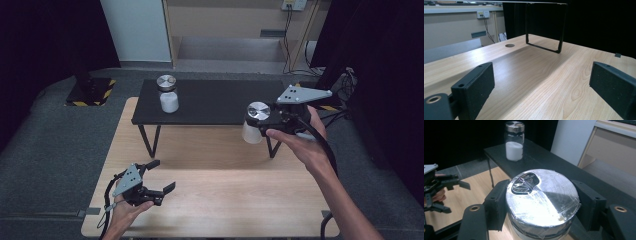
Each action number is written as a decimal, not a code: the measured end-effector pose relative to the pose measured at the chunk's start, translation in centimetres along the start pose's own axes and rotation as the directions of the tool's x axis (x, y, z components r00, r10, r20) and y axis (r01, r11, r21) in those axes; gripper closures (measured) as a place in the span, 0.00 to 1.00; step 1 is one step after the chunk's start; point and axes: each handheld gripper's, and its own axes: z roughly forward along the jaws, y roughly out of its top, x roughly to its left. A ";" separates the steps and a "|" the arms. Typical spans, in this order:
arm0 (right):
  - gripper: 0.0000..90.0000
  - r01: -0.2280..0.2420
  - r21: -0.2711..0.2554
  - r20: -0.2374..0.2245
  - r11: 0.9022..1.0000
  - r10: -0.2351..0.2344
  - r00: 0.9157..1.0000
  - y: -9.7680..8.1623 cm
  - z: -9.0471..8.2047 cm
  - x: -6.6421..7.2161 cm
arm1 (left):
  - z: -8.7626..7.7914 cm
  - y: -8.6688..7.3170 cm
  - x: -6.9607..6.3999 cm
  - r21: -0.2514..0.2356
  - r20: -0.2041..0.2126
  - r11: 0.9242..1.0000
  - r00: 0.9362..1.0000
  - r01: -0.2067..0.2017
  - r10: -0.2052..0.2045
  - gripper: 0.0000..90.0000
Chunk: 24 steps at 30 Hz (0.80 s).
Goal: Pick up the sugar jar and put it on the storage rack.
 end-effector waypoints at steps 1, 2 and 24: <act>0.39 0.001 0.000 0.004 1.000 -0.001 1.000 0.2 0.1 -0.1 | 0.0 0.0 0.0 -0.001 0.001 1.000 1.000 0.002 -0.002 0.05; 0.39 -0.001 -0.001 0.011 1.000 0.001 1.000 0.4 0.2 -0.2 | 0.0 0.0 0.0 -0.001 0.002 1.000 1.000 0.002 -0.002 0.04; 0.39 -0.069 0.022 0.226 0.997 0.062 0.972 4.0 4.5 -4.1 | 0.2 0.0 -0.1 0.007 0.011 1.000 1.000 -0.006 0.006 0.04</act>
